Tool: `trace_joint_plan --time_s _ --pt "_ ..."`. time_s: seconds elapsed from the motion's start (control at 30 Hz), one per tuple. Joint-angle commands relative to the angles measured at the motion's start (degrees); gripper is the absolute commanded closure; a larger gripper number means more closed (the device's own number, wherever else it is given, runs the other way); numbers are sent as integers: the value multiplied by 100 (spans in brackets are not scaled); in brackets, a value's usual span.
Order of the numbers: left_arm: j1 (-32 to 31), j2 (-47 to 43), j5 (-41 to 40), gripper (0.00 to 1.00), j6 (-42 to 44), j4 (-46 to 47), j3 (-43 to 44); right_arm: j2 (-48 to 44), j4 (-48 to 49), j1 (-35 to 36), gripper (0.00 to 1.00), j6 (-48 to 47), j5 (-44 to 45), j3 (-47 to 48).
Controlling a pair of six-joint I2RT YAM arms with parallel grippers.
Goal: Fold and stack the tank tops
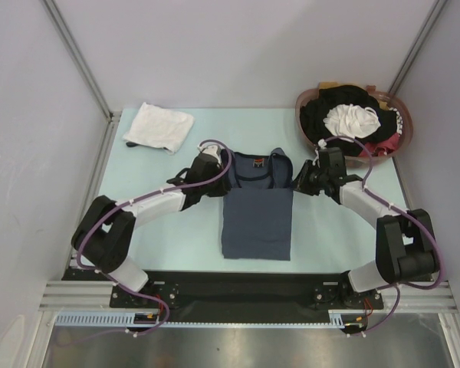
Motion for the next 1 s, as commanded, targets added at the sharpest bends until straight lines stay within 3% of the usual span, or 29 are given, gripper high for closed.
trace_joint_plan --time_s 0.0,0.03,0.13,0.3,0.5,0.67,0.8,0.97 --pt "117 99 -56 93 164 191 247 139 321 -34 71 -121 107 277" --pt "125 108 -100 73 120 182 238 166 286 -34 63 -112 133 286" --pt "126 -75 -223 49 76 138 45 -9 207 -25 45 -130 125 198" --pt "56 -1112 -268 32 -30 -55 -674 -896 -354 10 39 -182 -68 -311" --pt "-961 -2114 -425 28 -696 -336 -1702 -2355 -1129 589 29 186 -253 -1567" --pt "-1684 -2817 -548 28 -1479 -266 -2574 -3338 -1506 1397 28 985 -131 -2437" --pt "-2141 -3117 -645 29 -2015 -476 -2917 -3727 -1770 2100 33 1522 98 -2675" --pt "-2405 -3039 -602 31 -2262 -495 -3102 -3886 -1833 2321 41 1769 204 -2869"
